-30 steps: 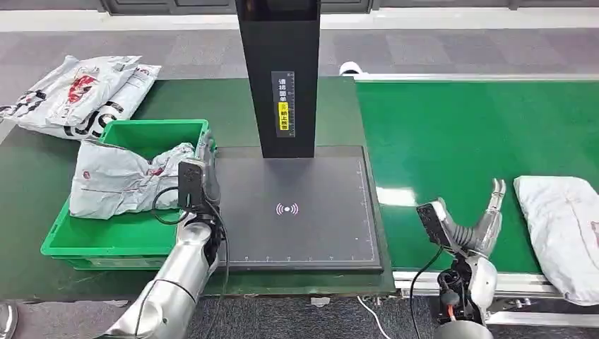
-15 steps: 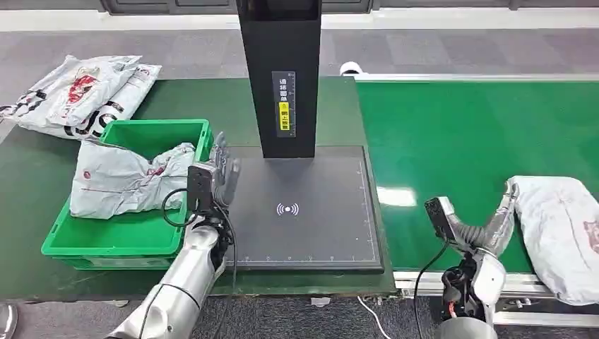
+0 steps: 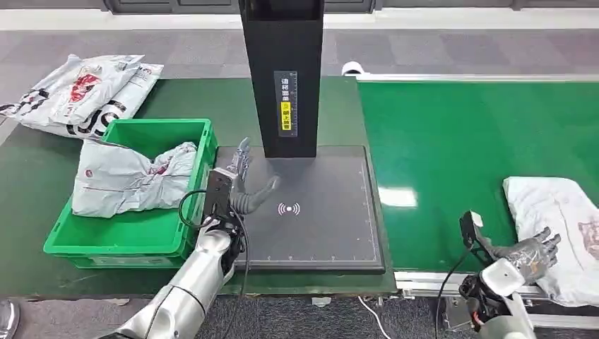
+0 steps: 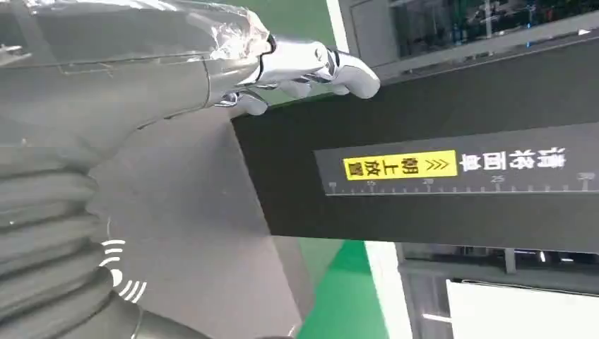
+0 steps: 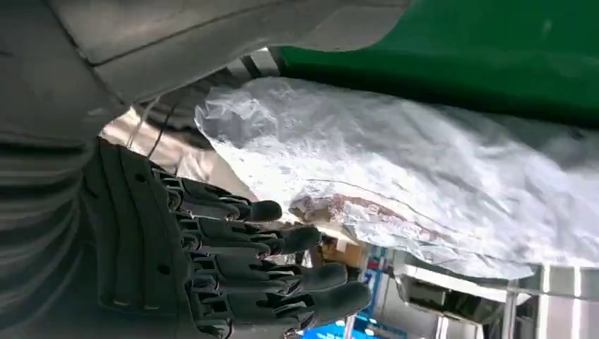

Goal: Moved the parcel from conveyor to table for the left to box.

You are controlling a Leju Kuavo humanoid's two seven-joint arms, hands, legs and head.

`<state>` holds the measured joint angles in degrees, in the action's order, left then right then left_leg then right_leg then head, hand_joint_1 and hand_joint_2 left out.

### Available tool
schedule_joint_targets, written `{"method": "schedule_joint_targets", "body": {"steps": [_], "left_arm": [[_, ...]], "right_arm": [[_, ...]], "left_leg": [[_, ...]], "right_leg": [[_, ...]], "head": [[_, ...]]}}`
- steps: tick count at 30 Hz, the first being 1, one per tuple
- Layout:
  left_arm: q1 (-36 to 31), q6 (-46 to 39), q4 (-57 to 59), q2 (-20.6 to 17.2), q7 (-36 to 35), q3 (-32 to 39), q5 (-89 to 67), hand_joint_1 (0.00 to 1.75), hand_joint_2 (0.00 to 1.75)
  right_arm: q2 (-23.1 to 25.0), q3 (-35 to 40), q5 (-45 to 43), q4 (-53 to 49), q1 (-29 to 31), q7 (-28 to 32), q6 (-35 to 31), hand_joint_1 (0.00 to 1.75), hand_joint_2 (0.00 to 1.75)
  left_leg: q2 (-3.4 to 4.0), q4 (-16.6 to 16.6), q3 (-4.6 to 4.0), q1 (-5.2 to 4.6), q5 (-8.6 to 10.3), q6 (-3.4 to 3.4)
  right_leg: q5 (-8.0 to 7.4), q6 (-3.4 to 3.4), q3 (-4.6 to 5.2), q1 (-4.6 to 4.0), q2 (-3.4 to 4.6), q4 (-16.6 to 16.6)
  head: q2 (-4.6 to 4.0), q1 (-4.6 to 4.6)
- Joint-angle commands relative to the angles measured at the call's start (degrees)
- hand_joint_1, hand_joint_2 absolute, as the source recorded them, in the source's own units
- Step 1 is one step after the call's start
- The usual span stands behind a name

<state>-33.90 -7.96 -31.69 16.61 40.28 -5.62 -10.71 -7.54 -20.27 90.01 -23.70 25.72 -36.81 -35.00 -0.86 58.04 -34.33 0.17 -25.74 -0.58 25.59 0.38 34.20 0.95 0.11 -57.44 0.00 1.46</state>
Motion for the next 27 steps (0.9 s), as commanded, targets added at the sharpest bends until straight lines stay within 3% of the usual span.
{"method": "schedule_joint_targets", "body": {"steps": [1, 6, 12, 27], "left_arm": [[-3.0, -0.03, 6.93, -1.5, -0.28, -4.37, 0.13, 0.0, 1.75], [-3.3, -0.14, 7.86, -1.71, -0.28, -3.94, -0.02, 0.0, 1.75], [-3.65, 0.09, 8.26, -1.84, -0.28, -3.14, 0.08, 0.0, 1.75], [-2.92, 0.44, 7.48, -2.44, -0.28, -2.53, 0.76, 0.0, 1.75]], "right_arm": [[-5.66, 5.85, -0.03, 10.02, 0.3, -2.05, 3.14, 0.0, 1.75], [-6.89, 6.43, -0.01, 10.54, -0.46, -3.19, 8.98, 0.0, 1.75], [-11.61, 8.81, -0.01, 10.56, -2.27, -3.19, 18.26, 0.0, 1.75], [-10.14, 10.67, -0.01, 10.18, -0.14, -3.19, 18.43, 0.0, 1.75]], "left_leg": [[0.01, -0.03, 0.09, 0.04, -0.03, 0.0], [0.01, -0.08, 0.18, 0.05, -0.03, 0.0], [-0.1, -0.01, 0.06, 0.02, -0.01, 0.01], [0.03, 0.03, 0.11, 0.03, -0.03, 0.02]], "right_leg": [[0.02, -0.02, -0.11, -0.04, -0.03, 0.06], [0.04, -0.01, -0.22, -0.05, -0.07, 0.15], [0.06, 0.0, -0.1, -0.01, -0.15, 0.09], [0.0, 0.05, -0.2, -0.04, 0.01, 0.11]], "head": [[-0.02, 0.0], [0.0, 0.0], [-0.02, 0.02], [-0.02, 0.02]]}}
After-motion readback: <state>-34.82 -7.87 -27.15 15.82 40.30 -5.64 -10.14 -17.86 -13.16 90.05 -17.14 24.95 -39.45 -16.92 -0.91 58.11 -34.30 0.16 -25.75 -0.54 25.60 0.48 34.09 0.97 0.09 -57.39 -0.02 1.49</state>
